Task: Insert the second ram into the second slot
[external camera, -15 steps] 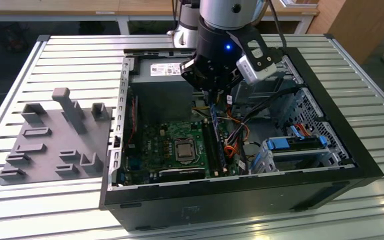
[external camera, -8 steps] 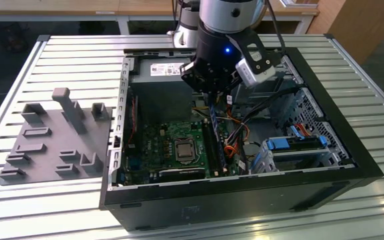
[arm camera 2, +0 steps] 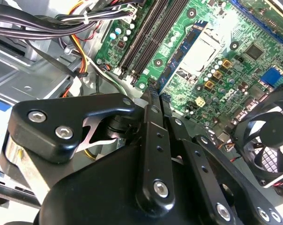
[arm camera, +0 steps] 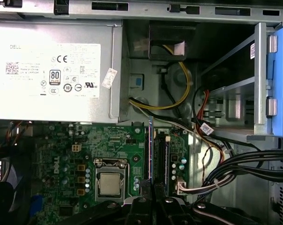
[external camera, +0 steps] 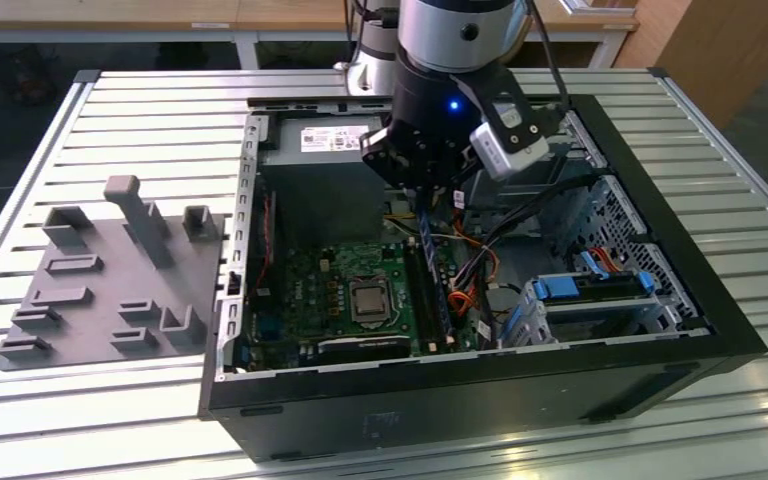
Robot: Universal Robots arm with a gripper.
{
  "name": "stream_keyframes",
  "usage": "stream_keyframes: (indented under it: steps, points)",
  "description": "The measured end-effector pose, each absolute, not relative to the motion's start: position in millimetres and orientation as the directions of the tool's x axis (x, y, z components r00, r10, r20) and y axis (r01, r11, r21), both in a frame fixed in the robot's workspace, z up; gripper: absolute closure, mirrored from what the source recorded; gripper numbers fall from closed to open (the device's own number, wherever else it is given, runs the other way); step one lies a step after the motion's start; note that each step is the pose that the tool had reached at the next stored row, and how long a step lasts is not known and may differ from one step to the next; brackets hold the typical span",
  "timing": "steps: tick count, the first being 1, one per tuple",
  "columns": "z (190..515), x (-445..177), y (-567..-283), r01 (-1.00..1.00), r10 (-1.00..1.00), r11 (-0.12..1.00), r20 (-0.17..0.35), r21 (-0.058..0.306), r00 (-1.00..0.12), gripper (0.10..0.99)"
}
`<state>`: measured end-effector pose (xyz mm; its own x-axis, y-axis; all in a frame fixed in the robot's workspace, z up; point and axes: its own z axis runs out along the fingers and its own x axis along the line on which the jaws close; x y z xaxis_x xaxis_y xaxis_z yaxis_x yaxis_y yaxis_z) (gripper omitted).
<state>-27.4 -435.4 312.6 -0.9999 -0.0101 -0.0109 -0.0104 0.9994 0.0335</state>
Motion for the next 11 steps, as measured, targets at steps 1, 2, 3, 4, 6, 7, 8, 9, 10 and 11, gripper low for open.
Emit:
stream_keyframes:
  steps: [1,2,3,4,6,7,8,9,10,11]
  points:
    - [312.2,-27.4,-435.4,-0.010,-0.010,0.999,-0.011,0.033,-1.000,0.949]
    - [311.8,-27.4,-435.4,-0.010,-0.010,0.999,-0.011,0.033,-1.000,0.949]
    - [311.4,-27.4,-435.4,-0.010,-0.010,0.999,-0.011,0.033,-1.000,0.949]
    - [311.1,-27.4,-435.4,-0.010,-0.010,0.999,-0.011,0.033,-1.000,0.949]
    - [310.5,-27.4,-435.4,-0.010,-0.010,0.999,-0.011,0.033,-1.000,0.949]
    - [310.2,-27.4,-435.4,-0.010,-0.010,0.999,-0.011,0.033,-1.000,0.949]
    - [309.9,-27.4,-435.4,-0.010,-0.010,0.999,-0.011,0.033,-1.000,0.949]
    - [309.7,-27.4,-435.4,-0.010,-0.010,0.999,-0.011,0.033,-1.000,0.949]
    - [309.5,-27.4,-435.4,-0.010,-0.010,0.999,-0.011,0.033,-1.000,0.949]
    - [309.3,-27.4,-435.4,-0.010,-0.010,0.999,-0.011,0.033,-1.000,0.949]
